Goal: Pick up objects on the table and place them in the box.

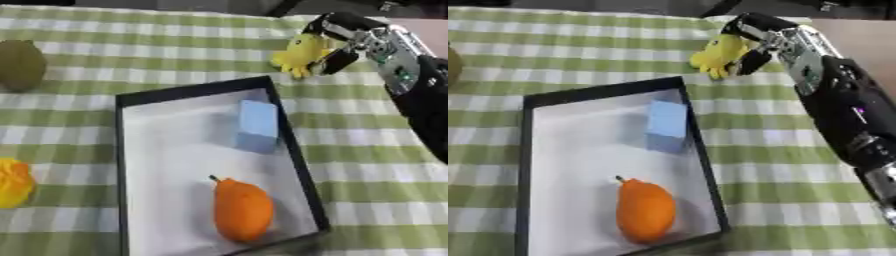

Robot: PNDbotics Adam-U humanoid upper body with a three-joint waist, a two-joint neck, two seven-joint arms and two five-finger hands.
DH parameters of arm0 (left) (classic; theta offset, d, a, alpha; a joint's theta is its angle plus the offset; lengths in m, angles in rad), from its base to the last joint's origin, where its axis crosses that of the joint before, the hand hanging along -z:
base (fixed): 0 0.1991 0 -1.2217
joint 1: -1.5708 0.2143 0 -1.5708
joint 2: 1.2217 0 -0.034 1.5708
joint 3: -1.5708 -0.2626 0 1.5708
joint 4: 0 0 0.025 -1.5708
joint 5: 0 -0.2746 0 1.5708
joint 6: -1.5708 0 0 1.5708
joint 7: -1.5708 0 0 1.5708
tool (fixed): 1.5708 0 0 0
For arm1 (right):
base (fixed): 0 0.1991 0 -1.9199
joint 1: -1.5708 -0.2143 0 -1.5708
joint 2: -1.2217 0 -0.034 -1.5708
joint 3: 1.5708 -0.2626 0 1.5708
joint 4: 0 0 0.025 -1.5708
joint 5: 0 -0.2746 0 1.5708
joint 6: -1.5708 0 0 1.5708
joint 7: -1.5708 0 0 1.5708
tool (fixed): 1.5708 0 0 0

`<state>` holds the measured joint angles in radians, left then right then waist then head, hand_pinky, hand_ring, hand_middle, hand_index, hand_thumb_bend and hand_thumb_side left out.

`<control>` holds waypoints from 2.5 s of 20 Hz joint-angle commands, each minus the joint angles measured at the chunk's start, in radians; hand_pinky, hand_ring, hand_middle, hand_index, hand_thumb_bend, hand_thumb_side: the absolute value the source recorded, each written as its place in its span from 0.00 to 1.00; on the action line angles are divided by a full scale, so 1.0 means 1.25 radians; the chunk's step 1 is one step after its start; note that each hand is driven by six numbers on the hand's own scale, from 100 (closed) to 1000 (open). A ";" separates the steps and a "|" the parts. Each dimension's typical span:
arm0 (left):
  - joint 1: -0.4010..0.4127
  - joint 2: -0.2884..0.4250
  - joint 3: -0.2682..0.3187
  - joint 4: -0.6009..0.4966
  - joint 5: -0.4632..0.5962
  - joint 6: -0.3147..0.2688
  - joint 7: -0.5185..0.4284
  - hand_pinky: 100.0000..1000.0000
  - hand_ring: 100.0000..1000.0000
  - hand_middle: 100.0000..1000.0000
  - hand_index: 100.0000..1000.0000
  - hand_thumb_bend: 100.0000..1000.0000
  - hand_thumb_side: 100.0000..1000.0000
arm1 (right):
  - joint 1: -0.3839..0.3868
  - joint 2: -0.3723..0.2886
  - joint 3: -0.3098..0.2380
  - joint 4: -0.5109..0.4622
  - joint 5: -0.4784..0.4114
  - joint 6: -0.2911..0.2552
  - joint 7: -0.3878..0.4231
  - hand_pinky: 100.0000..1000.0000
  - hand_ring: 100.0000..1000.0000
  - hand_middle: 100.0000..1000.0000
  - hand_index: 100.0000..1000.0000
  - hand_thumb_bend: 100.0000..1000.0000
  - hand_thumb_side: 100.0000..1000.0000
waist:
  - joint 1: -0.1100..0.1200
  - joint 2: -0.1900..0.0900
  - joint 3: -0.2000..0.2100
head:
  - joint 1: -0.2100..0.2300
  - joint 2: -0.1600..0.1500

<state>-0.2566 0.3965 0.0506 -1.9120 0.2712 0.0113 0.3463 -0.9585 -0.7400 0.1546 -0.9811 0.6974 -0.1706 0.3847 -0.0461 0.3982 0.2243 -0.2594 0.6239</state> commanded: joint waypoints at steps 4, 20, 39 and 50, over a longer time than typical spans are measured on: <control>0.005 0.025 0.003 -0.011 -0.001 0.000 -0.001 0.83 0.84 0.79 0.77 0.02 0.75 | -0.024 -0.035 -0.007 -0.018 -0.026 0.005 0.017 0.83 0.77 0.65 0.73 0.09 0.00 | -0.004 -0.032 -0.010 | 0.005 0.014; 0.027 0.032 0.006 -0.006 -0.005 -0.001 0.002 0.83 0.84 0.79 0.77 0.02 0.74 | 0.020 -0.124 0.013 -0.209 -0.187 0.014 0.039 0.82 0.75 0.64 0.73 0.00 0.00 | -0.001 -0.071 -0.043 | 0.017 0.045; 0.040 0.037 0.007 -0.001 -0.007 -0.002 0.006 0.83 0.84 0.79 0.77 0.02 0.73 | 0.037 -0.236 0.171 -0.810 -0.367 0.196 0.125 0.79 0.71 0.62 0.71 0.09 0.00 | 0.009 -0.107 -0.064 | 0.051 0.058; 0.055 0.036 0.008 0.002 -0.008 -0.006 0.009 0.83 0.84 0.79 0.77 0.02 0.72 | -0.060 -0.143 0.315 -0.815 -0.383 0.222 0.212 0.79 0.72 0.62 0.71 0.10 0.00 | 0.015 -0.143 -0.069 | 0.078 0.089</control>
<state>-0.1845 0.4143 0.0523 -1.8984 0.2628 0.0066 0.3562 -1.0137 -0.9152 0.5468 -1.9856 0.2270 0.1029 0.6439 -0.0453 0.2607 0.1374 -0.1629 0.7298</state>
